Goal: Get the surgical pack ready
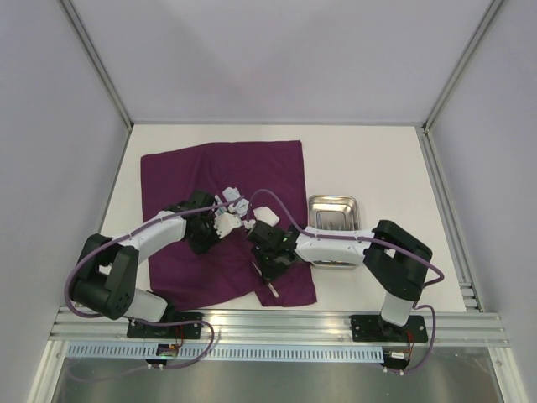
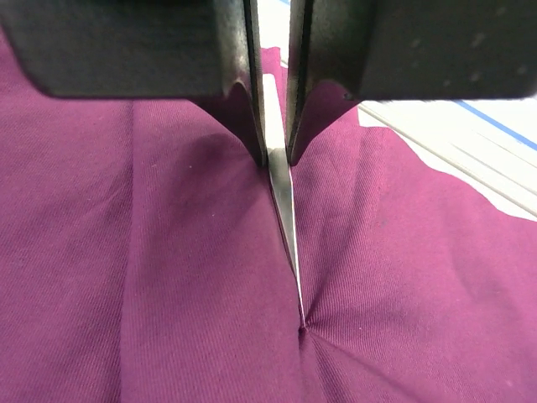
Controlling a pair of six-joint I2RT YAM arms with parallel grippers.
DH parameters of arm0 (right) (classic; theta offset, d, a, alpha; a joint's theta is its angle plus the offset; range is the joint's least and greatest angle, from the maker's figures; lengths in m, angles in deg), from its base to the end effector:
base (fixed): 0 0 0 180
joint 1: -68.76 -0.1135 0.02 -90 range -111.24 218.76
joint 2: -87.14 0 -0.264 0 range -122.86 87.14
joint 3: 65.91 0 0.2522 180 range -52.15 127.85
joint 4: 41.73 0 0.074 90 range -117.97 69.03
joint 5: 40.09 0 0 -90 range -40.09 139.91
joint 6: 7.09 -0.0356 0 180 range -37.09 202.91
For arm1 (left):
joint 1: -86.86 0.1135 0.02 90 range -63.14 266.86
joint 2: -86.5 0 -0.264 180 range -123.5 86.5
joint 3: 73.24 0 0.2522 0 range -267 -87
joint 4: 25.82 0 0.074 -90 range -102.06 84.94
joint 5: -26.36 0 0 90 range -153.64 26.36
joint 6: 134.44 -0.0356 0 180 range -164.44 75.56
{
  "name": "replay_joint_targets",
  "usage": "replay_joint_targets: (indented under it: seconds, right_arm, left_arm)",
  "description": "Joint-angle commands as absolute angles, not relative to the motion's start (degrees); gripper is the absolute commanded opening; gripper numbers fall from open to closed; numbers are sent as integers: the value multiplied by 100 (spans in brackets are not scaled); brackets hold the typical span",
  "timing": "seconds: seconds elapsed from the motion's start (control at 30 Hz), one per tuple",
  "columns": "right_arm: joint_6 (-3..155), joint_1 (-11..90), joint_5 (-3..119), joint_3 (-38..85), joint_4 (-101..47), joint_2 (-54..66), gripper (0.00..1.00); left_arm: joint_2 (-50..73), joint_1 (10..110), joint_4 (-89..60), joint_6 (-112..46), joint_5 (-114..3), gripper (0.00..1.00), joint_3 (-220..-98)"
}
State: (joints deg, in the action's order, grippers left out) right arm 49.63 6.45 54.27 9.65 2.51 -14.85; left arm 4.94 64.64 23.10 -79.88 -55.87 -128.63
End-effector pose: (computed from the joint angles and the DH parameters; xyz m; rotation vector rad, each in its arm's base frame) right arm 0.1542 0.2996 0.1562 -0.7548 2.8393 0.4457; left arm 0.2164 -0.0936 0.1578 1.4034 2.4968 -0.1501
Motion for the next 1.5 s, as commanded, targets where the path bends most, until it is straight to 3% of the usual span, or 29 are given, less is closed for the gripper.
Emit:
replay_joint_targets:
  seconds: [0.0,0.13,0.3,0.47,0.9,1.2,1.47]
  right_arm:
    - [4872,618,5088,814,569,-1367,2]
    - [4872,618,5097,779,674,-1200,1]
    - [4915,618,5167,718,789,-1024,7]
    - [4881,618,5281,516,736,-963,4]
    - [4960,618,5360,524,903,-533,0]
    - [5162,618,6080,506,666,-75,1]
    - [5417,618,6345,752,727,-330,1]
  left_arm:
    - [204,6445,2160,-7872,-5599,4,-12761]
    - [151,6444,2178,-7863,-5687,0,-12796]
    - [81,6453,2187,-7889,-6055,0,-12822]
    - [-270,6480,1984,-7951,-6688,0,-12761]
    - [98,6506,2152,-8039,-6390,0,-12814]
    - [458,6734,2336,-8285,-6548,0,-12550]
    - [775,7112,2520,-8505,-6566,0,-12427]
